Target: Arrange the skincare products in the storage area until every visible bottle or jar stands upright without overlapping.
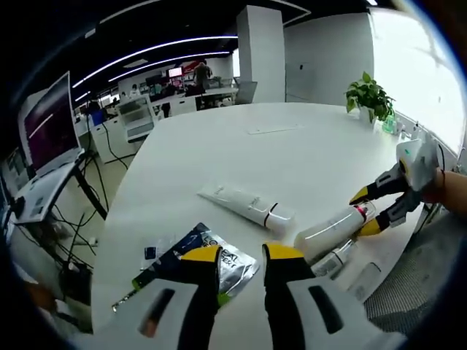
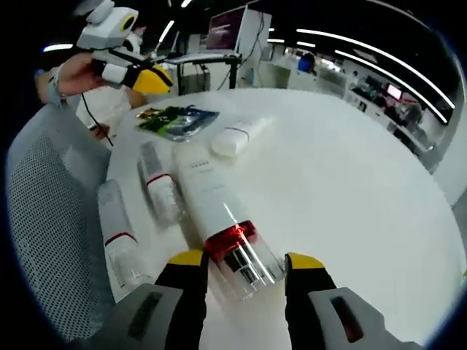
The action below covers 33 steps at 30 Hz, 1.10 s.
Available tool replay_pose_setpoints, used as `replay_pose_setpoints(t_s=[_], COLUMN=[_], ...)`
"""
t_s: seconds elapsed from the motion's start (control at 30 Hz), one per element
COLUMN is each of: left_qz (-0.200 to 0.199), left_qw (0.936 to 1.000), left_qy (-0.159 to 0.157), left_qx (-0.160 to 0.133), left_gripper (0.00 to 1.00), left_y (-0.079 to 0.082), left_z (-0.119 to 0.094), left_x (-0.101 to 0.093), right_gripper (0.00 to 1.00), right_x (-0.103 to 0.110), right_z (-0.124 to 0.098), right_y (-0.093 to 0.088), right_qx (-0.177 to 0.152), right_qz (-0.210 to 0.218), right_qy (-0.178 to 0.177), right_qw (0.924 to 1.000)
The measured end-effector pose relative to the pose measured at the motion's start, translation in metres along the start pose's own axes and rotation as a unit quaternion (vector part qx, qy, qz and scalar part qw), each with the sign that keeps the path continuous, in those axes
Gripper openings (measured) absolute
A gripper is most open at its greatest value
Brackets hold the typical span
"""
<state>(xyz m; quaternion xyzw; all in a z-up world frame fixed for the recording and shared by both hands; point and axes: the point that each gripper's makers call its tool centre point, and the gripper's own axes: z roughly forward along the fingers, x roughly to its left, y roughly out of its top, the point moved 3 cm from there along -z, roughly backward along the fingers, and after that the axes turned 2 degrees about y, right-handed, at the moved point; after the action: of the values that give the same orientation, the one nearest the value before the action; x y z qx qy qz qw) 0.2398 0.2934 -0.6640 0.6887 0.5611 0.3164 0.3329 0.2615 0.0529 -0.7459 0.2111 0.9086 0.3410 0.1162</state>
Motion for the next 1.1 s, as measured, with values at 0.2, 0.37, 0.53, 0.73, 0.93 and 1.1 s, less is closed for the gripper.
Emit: replay_pose_setpoints(t_s=[0.2,0.37,0.53,0.73,0.93,1.1], left_qz=[0.004,0.008,0.008,0.01,0.012,0.013], left_qw=[1.0,0.9999,0.9999,0.9999,0.9998,0.9998], left_qy=[0.002,0.004,0.005,0.006,0.007,0.007], left_qx=[0.003,0.007,0.007,0.009,0.012,0.013], left_gripper=[0.24,0.24,0.24,0.24,0.24,0.23], left_y=[-0.001,-0.0022,-0.0021,-0.0024,-0.003,-0.0032], left_z=[0.0003,0.0007,0.0005,0.0005,0.0005,0.0007], left_x=[-0.0001,0.0003,0.0005,0.0006,0.0014,0.0016], right_gripper=[0.45,0.45,0.45,0.45,0.45,0.45], right_x=[0.0,0.0,0.0003,0.0001,0.0001,0.0001], right_z=[0.0011,0.0016,0.0017,0.0016,0.0018,0.002], right_y=[0.0001,-0.0001,0.0,-0.0001,0.0,0.0001], right_qx=[0.0,0.0,0.001,0.002,0.002,0.003], right_qz=[0.005,0.007,0.007,0.007,0.007,0.008], right_qy=[0.002,0.004,0.005,0.005,0.005,0.005], right_qw=[1.0,1.0,1.0,1.0,1.0,1.0])
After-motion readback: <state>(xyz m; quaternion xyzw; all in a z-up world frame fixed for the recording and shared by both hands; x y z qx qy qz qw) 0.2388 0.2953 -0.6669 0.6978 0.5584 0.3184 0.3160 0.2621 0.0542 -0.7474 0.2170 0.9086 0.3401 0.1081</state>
